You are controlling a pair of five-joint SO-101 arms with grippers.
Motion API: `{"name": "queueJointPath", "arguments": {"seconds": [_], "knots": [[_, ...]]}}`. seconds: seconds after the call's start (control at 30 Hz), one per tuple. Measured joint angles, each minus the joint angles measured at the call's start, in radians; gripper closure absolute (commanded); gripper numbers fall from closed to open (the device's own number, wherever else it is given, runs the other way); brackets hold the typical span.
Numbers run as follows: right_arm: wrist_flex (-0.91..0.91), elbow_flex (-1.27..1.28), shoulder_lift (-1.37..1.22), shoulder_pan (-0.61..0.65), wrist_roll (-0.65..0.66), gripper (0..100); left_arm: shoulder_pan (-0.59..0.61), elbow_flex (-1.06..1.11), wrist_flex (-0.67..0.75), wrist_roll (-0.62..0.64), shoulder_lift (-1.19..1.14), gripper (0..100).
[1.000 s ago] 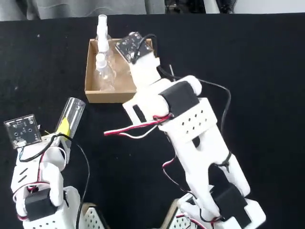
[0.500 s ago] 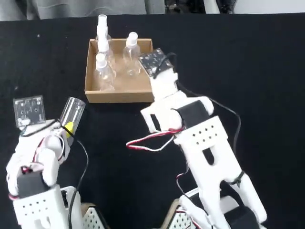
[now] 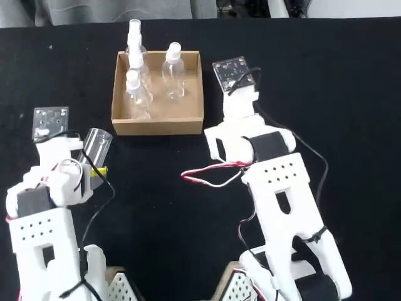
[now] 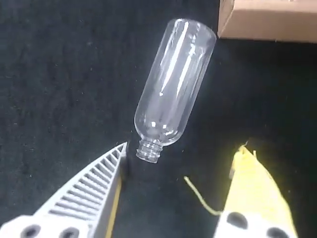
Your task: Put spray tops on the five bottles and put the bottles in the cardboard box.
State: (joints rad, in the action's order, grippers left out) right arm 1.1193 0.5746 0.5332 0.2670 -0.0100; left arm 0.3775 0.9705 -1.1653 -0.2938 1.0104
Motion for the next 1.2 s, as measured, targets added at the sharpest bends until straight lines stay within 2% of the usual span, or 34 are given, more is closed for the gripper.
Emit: {"name": "queueJointPath", "arguments": {"seconds": [0.17,0.83,1.2], "knots": [[-0.038,0.021,0.0,-0.005,0.0,72.3,0.0,-0.064,0.0,-0.032,-0.137,71],[-0.04,0.021,0.0,-0.005,0.0,72.3,-0.002,-0.483,0.002,-0.032,-0.87,71],[-0.04,0.023,0.0,-0.005,0.0,72.3,-0.002,-0.58,0.006,-0.032,-1.077,74]]}}
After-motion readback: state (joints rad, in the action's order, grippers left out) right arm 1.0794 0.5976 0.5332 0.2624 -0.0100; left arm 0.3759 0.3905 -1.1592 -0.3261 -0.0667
